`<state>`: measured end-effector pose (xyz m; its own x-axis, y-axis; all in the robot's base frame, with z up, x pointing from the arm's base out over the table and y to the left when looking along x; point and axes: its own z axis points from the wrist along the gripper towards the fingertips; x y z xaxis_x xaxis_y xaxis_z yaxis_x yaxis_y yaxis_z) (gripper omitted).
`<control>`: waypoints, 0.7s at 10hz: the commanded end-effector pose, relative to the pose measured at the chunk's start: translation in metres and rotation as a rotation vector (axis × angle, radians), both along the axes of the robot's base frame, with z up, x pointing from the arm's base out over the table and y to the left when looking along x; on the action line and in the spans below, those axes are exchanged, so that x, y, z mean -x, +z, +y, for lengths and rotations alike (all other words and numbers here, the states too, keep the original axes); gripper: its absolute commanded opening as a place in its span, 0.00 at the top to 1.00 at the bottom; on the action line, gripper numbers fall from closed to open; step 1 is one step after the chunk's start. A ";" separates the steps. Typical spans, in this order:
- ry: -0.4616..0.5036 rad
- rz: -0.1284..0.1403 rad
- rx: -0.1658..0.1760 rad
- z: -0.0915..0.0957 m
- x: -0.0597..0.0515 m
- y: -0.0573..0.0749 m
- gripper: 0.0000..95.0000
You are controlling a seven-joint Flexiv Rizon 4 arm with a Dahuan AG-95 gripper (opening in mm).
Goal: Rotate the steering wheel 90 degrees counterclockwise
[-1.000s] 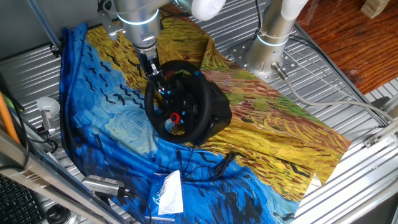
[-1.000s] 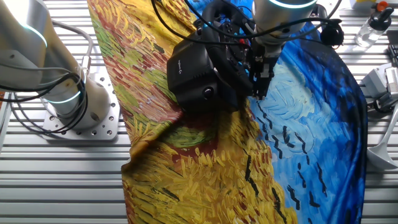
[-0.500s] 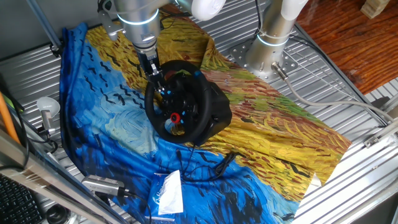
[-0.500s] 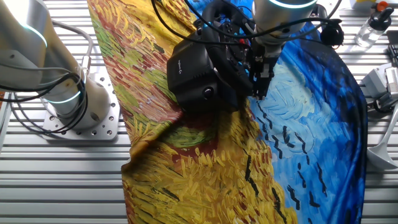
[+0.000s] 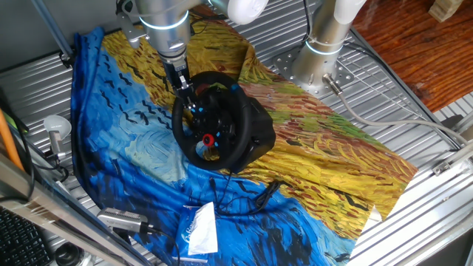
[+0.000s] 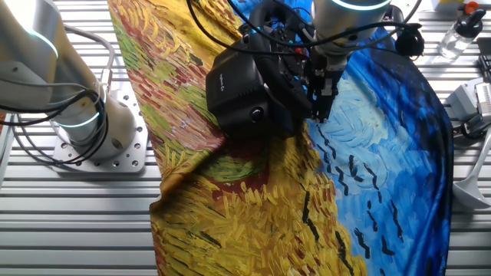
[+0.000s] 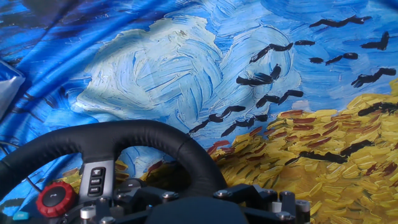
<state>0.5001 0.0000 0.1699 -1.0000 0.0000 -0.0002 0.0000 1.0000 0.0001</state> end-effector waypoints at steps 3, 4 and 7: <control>0.434 0.067 -0.002 -0.003 0.003 0.002 1.00; 0.435 0.067 -0.002 -0.003 0.003 0.002 1.00; 0.435 0.067 -0.001 -0.003 0.003 0.002 1.00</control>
<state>0.4993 -0.0044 0.1721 -0.9666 -0.2535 0.0369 -0.2536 0.9673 0.0025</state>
